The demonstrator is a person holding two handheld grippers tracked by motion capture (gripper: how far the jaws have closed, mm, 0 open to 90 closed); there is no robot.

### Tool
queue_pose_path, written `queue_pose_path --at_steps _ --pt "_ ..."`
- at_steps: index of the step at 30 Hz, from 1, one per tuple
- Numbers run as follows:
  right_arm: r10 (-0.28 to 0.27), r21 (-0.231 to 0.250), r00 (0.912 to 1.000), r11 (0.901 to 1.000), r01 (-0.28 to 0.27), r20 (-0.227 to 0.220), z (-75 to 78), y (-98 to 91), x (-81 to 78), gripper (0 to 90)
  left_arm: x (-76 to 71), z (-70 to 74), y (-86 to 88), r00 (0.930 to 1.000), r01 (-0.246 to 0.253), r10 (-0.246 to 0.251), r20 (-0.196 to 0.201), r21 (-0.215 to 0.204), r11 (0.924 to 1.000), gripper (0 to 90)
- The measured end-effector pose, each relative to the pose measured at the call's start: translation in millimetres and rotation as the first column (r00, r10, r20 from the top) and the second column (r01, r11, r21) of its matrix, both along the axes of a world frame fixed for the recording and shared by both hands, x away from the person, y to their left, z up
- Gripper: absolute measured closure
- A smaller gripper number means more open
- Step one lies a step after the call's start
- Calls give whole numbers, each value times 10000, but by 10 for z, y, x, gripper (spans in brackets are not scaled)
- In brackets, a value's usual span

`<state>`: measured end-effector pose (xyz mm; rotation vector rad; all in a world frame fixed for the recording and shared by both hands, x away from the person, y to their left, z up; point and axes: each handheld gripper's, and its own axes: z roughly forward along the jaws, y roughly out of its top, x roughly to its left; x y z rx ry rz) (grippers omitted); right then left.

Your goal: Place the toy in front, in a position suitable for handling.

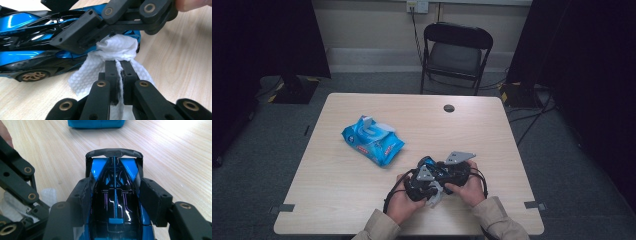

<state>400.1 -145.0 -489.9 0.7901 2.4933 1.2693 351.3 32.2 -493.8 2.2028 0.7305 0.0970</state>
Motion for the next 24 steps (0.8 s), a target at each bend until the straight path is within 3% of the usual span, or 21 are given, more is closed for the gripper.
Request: queue_pose_path --at_steps 24 --pt "41 30 10000 10000 -41 10 -2 -20 -2 433 -58 -2 -125 9989 463 -463 -65 -57 9989 866"
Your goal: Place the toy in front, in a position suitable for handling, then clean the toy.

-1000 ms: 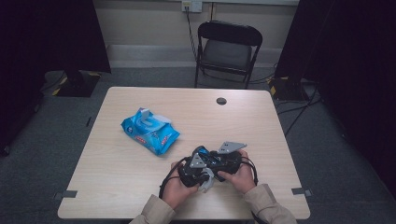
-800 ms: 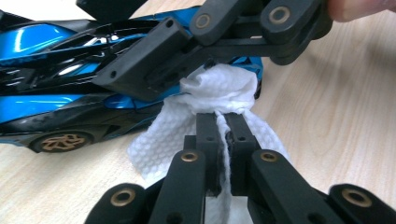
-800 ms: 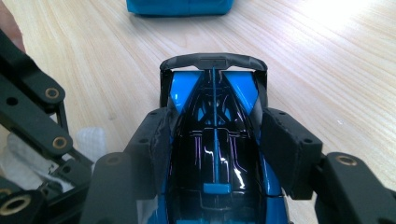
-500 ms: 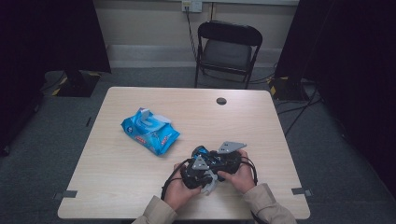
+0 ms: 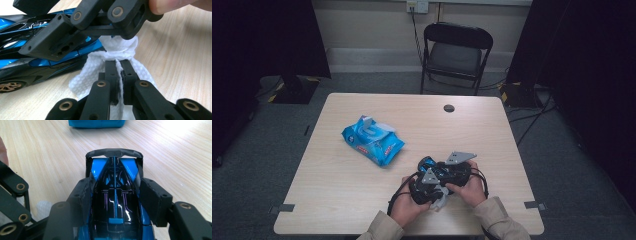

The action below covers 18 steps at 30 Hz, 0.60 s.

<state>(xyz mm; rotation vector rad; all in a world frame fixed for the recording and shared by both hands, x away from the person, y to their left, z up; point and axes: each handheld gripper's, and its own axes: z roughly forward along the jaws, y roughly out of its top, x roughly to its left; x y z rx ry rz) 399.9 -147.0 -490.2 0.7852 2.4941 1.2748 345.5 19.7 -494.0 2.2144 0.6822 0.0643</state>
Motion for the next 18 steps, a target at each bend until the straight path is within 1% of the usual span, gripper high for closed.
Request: queue_pose_path --at_steps 1,5,6,7,8,10,13,14,18 --pt "0 0 10000 10000 0 0 0 0 0 433 -1 -7 -2 10000 -63 63 -12 -100 9999 866" --pt "-3 -52 10000 10000 3 30 3 14 2 433 -25 -10 -8 10000 33 -34 -36 -146 9999 866" --pt "0 -52 10000 10000 1 39 2 17 3 433 -36 -15 -25 10000 99 -100 -6 -203 9997 867" --pt "-2 -2 10000 10000 2 50 -4 14 3 433 -54 -20 -60 9997 221 -223 -82 -279 9994 866" --pt "-2 -2 10000 10000 2 50 -4 14 3 433 -54 -20 -60 9997 221 -223 -82 -279 9994 867" --pt "-7 2 10000 10000 7 24 -3 11 4 433 -77 -19 -134 9992 401 -401 31 -249 9989 866" --pt "-5 -33 10000 10000 5 59 -1 22 5 433 -92 -23 -176 9987 507 -507 12 -274 9983 866" --pt "-12 17 10000 10000 12 75 -6 24 6 433 -101 -21 -218 9981 619 -620 -21 -297 9976 866" --pt "5 81 10000 10000 -5 32 -10 12 9 433 -99 -29 -285 9972 753 -754 -2 -381 9964 866"
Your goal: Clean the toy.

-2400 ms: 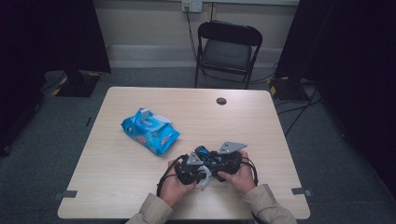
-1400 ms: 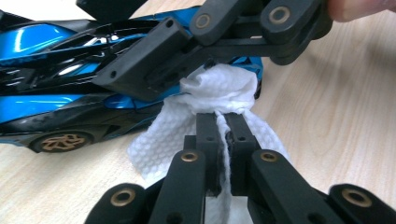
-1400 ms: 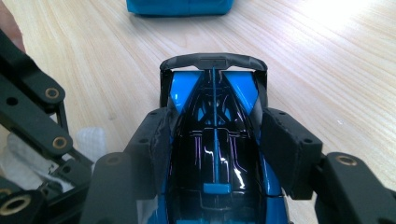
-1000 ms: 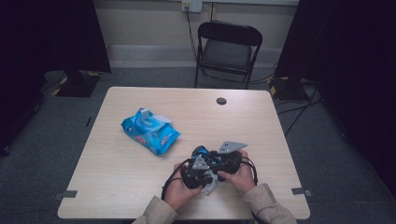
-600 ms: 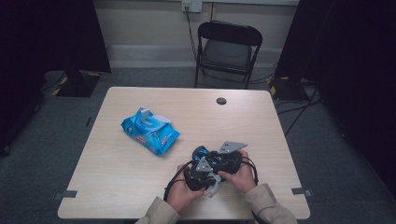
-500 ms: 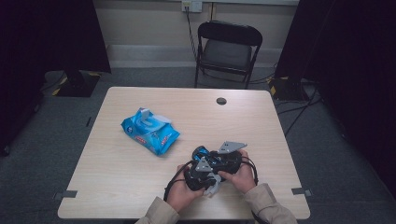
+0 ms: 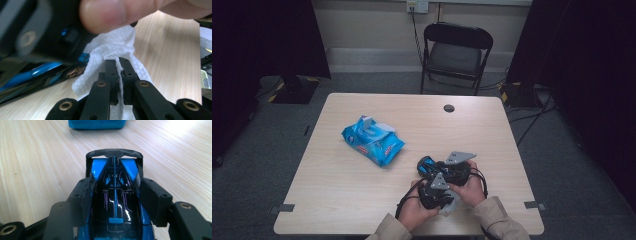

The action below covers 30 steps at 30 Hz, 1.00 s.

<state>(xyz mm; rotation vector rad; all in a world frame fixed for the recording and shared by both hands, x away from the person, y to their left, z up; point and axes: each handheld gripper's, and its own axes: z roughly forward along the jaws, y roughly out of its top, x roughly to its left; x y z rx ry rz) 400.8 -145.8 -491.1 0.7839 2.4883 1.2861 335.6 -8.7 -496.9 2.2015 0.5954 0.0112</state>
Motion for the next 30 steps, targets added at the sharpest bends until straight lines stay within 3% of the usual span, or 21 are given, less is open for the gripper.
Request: queue_pose_path --at_steps 5,10,13,17,21,24,30 --pt "17 83 10000 10000 -17 -75 0 -12 9 434 -13 19 -30 9999 110 -110 18 17 9999 866" --pt "15 20 9997 10000 -15 -234 28 -39 5 432 -9 76 25 10000 40 -38 68 -267 9996 865" --pt "25 637 9995 9980 -4 -318 97 -89 10 385 -11 110 54 10000 57 -54 82 -364 9993 864" --pt "-53 796 9998 9968 68 -192 160 -130 4 362 5 148 87 9999 -39 45 138 -412 9991 864" --pt "-239 912 9996 9955 254 -181 253 -277 -18 339 33 208 108 9997 -90 100 230 -444 9990 864" --pt "-524 1342 9986 9895 535 -122 374 -504 -61 327 101 272 141 9991 -254 265 329 -342 9991 864" --pt "-592 1479 9981 9871 611 -170 403 -683 -143 322 232 388 198 9970 -568 585 498 -357 9977 864"
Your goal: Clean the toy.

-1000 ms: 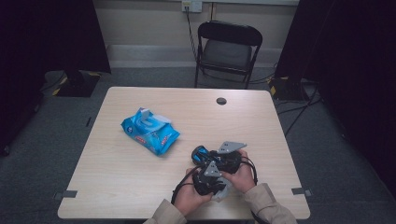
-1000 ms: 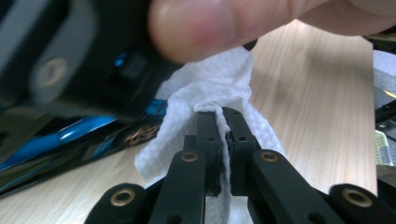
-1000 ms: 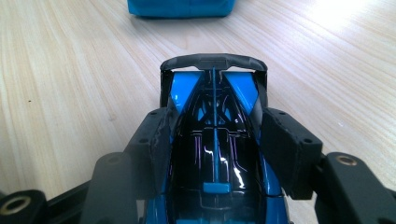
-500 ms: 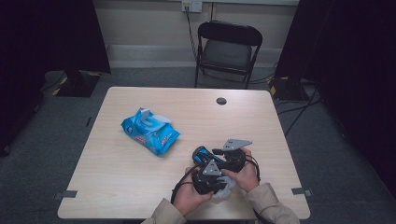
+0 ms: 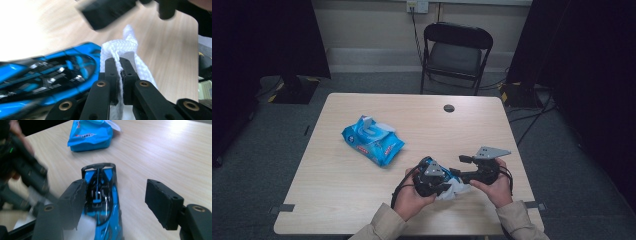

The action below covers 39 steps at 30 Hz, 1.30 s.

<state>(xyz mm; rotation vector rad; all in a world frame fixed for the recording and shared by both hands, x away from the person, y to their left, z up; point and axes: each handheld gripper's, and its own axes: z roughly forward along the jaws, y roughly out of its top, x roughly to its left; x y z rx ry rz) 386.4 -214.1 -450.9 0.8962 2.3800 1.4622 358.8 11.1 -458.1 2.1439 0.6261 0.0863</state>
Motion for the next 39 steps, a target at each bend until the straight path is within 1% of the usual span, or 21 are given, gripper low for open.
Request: queue_pose_path --at_steps 1,2,4,6,8,12,18,21,24,27,28,29,30,32,33,34,35,36,37,38,39 --pt "0 0 10000 10000 0 0 0 0 0 322 0 0 0 10000 0 0 0 0 10000 864" --pt "42 -165 10000 9999 -41 55 0 -23 -40 321 35 27 8 10000 -57 57 70 -15 10000 864" --pt "92 -206 9999 9997 -90 77 -4 -56 -69 321 94 63 22 9998 -163 164 131 -58 9998 864" --pt "81 -179 9999 9998 -80 66 -7 -70 -77 319 162 74 45 9992 -335 334 227 38 9994 864" --pt "42 -58 10000 10000 -42 -1 -20 -125 -110 315 225 68 68 9989 -454 454 117 38 9990 864" --pt "77 -82 10000 9999 -77 -33 -47 -139 -167 310 311 36 85 9985 -555 555 -13 67 9984 864" --pt "258 -309 9996 9992 -262 -124 -100 -91 -203 306 310 32 57 9989 -470 470 -85 -82 9989 863" --pt "437 -470 9989 9979 -445 -171 -144 -44 -213 303 302 66 41 9989 -462 460 -88 -212 9987 862" --pt "553 -674 9984 9961 -562 -144 -182 26 -215 276 287 95 0 9996 -282 281 -46 -211 9994 862" --pt "534 -821 9984 9951 -546 -158 -204 81 -204 270 264 122 -47 10000 -63 61 -71 -357 9993 862" --pt "552 -875 9983 9946 -566 -185 -211 95 -198 293 258 129 -62 9999 -26 20 -106 -515 9987 862" --pt "713 -742 9972 9946 -728 -234 -217 102 -192 350 252 135 -72 9999 -27 19 -127 -594 9982 862" --pt "739 -684 9971 9948 -751 -205 -217 103 -189 362 249 140 -78 10000 -43 39 -58 -571 9984 862" --pt "966 -453 9947 9941 -982 -347 -211 96 -180 472 251 137 -85 9999 -33 26 -113 -653 9979 862" --pt "966 -453 9947 9941 -982 -347 -211 96 -180 472 250 133 -87 9999 -21 13 -121 -670 9978 862" --pt "926 -438 9950 9946 -942 -360 -211 95 -177 499 250 129 -90 9999 -12 5 -112 -637 9980 861" --pt "1076 -396 9930 9932 -1096 -497 -212 93 -171 579 250 124 -91 9999 -14 6 -116 -654 9979 859" --pt "1085 -384 9929 9931 -1104 -497 -211 92 -171 600 250 119 -88 10000 -17 13 -63 -680 9977 859" --pt "1004 -412 9938 9939 -1024 -476 -209 89 -171 658 250 113 -83 10000 -65 60 -63 -728 9973 855" --pt "1169 -274 9912 9925 -1188 -617 -209 81 -165 714 251 111 -75 10000 -84 81 -44 -802 9967 855" --pt "1145 -299 9914 9927 -1166 -640 -207 77 -167 756 250 115 -67 9999 -111 109 -24 -857 9963 849"
